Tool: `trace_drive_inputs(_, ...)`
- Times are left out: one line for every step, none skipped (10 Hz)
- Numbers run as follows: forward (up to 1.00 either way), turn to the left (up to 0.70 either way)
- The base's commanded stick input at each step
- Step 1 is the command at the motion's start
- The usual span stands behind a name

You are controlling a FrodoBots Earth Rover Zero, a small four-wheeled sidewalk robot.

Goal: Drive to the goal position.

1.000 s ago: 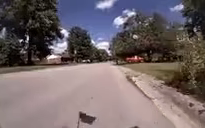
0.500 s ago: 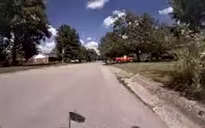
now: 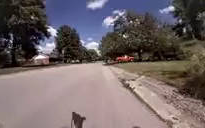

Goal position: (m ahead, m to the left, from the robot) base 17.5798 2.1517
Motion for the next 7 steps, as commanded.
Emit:
trace_drive_inputs(0.85, 0.0)
trace_drive_inputs(0.85, 0.0)
trace_drive_inputs(0.85, 0.0)
trace_drive_inputs(0.85, 0.0)
trace_drive_inputs(0.85, 0.0)
trace_drive_inputs(0.85, 0.0)
trace_drive_inputs(0.85, 0.0)
